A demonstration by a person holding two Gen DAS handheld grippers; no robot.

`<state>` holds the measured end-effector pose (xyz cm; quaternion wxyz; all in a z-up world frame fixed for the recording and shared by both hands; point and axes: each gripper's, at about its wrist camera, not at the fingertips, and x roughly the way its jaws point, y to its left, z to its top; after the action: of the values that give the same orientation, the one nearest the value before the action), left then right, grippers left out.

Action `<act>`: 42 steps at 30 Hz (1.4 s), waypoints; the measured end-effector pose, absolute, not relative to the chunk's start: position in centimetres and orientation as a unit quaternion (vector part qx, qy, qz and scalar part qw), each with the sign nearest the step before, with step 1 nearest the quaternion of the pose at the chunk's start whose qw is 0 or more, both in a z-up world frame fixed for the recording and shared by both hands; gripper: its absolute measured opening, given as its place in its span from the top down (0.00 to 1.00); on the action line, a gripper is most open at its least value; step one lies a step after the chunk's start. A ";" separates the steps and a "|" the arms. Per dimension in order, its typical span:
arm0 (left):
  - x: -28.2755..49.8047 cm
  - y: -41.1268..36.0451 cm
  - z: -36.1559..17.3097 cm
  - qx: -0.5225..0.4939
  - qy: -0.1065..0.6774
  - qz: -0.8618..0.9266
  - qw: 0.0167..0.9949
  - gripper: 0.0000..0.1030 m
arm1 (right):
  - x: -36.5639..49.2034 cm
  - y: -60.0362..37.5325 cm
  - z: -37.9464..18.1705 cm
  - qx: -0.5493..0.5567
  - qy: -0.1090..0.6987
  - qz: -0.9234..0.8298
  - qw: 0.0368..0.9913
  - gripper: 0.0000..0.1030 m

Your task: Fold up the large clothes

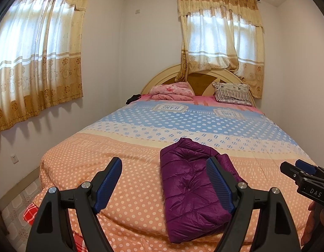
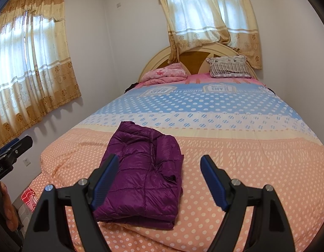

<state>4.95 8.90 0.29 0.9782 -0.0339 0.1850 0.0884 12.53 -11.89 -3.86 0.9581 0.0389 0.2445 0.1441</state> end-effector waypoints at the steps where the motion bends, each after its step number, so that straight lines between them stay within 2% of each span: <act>1: 5.0 8.9 0.3 -0.034 0.186 0.089 0.978 0.20 | 12.5 -11.9 -3.9 0.039 0.245 0.144 0.958 0.20; 42: 6.3 9.7 -1.1 -0.030 0.220 0.085 0.971 0.20 | 12.3 -10.9 -4.4 0.040 0.251 0.155 0.955 0.20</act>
<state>6.27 9.73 -1.10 0.9714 -0.0305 0.2196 0.0854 12.28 -10.95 -4.37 0.9548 0.0405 0.2509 0.1545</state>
